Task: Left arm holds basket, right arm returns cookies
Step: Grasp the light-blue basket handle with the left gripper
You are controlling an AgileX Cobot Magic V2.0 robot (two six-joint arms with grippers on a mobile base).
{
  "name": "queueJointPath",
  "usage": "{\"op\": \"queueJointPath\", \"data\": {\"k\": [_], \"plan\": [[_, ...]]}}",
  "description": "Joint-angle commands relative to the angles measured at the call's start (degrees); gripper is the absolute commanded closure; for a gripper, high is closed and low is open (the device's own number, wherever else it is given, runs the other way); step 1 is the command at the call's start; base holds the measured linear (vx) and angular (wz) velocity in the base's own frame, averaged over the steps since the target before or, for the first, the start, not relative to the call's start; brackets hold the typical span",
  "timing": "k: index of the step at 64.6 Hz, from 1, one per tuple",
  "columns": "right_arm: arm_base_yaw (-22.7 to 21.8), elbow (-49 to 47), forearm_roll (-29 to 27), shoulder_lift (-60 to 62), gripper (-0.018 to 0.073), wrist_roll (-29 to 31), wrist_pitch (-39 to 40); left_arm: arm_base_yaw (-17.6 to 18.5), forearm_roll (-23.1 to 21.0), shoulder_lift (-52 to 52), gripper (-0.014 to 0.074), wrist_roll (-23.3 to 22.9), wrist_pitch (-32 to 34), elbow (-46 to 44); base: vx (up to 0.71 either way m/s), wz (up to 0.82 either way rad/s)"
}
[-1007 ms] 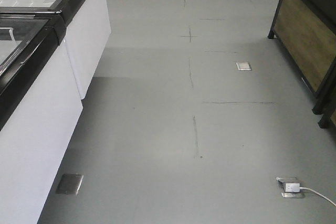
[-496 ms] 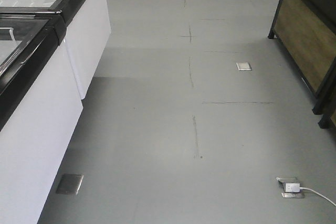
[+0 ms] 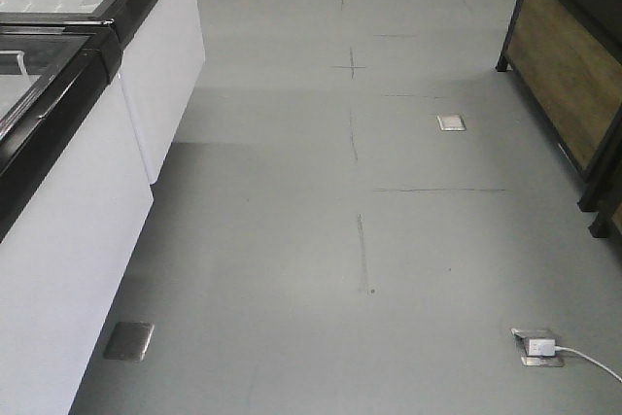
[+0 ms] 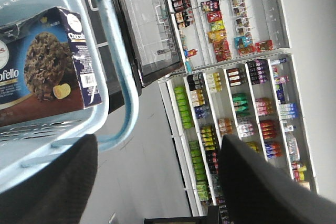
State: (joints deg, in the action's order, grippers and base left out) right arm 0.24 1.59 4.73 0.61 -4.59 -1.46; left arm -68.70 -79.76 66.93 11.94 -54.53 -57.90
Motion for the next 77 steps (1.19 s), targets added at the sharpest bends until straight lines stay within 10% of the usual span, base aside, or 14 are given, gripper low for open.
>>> {"op": "queueJointPath", "data": {"k": [1,24,42,77], "plan": [[-0.2,0.2,0.4,0.6,0.0567,0.2,4.3,0.0,-6.8,1.3,0.0089,3.1,0.7,-1.9,0.0,0.0],[-0.2,0.2,0.4,0.6,0.0567,0.2,4.3,1.4,-20.1,11.5,0.0089,15.5,-1.8,-1.9,0.0,0.0],[-0.2,0.2,0.4,0.6,0.0567,0.2,4.3,4.2,-22.1,17.9,0.0089,22.9,-2.9,-6.2,0.0,0.0],[-0.2,0.2,0.4,0.6,0.0567,0.2,4.3,9.1,-22.1,25.9,0.009,19.8,-1.6,-14.5,0.0,0.0]]}}
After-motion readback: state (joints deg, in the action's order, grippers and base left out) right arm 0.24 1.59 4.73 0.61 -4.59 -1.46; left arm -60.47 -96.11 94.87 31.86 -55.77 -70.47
